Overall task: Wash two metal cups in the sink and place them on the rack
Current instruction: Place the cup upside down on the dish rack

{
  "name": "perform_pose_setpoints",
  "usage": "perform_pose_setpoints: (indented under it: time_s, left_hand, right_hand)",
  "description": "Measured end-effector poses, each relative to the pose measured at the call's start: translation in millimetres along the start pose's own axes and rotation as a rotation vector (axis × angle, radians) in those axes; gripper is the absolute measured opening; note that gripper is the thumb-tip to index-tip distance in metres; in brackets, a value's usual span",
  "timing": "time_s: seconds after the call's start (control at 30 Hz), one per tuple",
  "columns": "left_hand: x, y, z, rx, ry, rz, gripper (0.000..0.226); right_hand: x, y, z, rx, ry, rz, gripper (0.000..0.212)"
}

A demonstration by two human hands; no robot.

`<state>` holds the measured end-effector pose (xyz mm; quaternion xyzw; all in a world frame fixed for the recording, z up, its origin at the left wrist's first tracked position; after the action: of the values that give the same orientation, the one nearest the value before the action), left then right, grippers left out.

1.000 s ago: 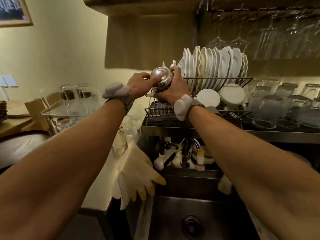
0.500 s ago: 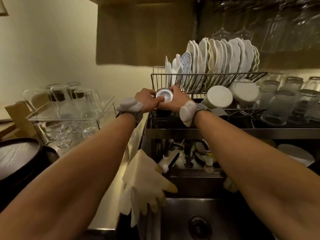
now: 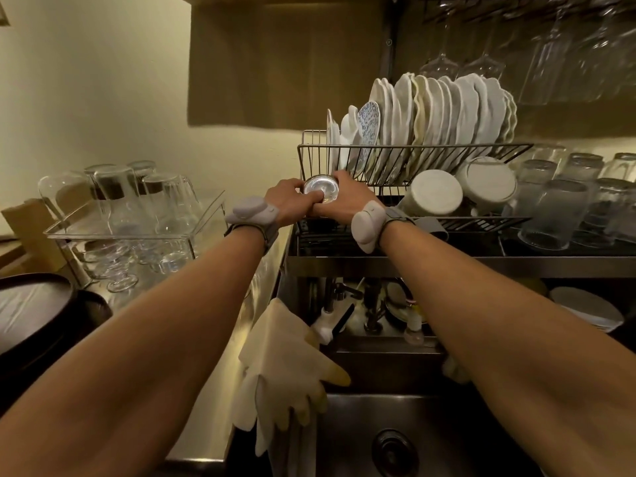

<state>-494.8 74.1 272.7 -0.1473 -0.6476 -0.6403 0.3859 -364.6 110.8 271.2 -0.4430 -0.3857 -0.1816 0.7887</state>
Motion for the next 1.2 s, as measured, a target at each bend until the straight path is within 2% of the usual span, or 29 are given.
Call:
perform_pose_setpoints:
  time_s: [0.23,0.4,0.47,0.6,0.67,0.77,0.93,1.2]
  left_hand:
    - [2.0,12.5,-10.9,0.001,0.042,0.043,0.068]
    - [-6.0,42.5,-41.0,-0.053,0.131,0.089,0.070]
    - [-21.4,63.3,-60.4,-0.071,0.178,0.081,0.064]
    - [-54.2,94.6,-97.1,-0.171,0.373,0.110,0.044]
    - [-86.0,114.1,-117.4,-0.226,0.398,0.152,0.034]
    - [-133.4,138.0,-140.7,-0.240,0.358,0.130,0.028]
    - [-249.3,163.2,-179.0,-0.188,0.068,0.121,0.026]
    - [-393.3,183.3,-215.2,-0.162,-0.295,0.165,0.031]
  right_hand:
    - [9.4,-2.0,-11.1,0.002,0.027,0.015,0.086]
    - [36.8,3.3,-43.0,0.061,0.108,-0.020,0.073]
    - [53.5,15.4,-64.5,0.078,0.137,-0.040,0.065]
    - [83.4,39.2,-102.7,0.093,0.209,-0.118,0.043]
    - [103.5,63.9,-130.2,0.103,0.242,-0.155,0.034]
    - [122.4,106.0,-168.7,0.058,0.209,-0.119,0.028]
    - [145.6,203.7,-243.6,-0.102,0.015,-0.094,0.022]
    - [153.3,325.0,-324.6,-0.345,-0.055,-0.069,0.027]
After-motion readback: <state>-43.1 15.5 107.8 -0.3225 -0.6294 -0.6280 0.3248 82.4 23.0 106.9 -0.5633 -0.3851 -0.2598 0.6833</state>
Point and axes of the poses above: each hand's wrist, its own z-axis towards the middle knuckle, its own x-axis out of the back of the hand, y = z × x, the point moved 1 cm from there along z, towards the middle knuckle, and after that the axes turned 6 degrees about x, right-handed, at the moved point
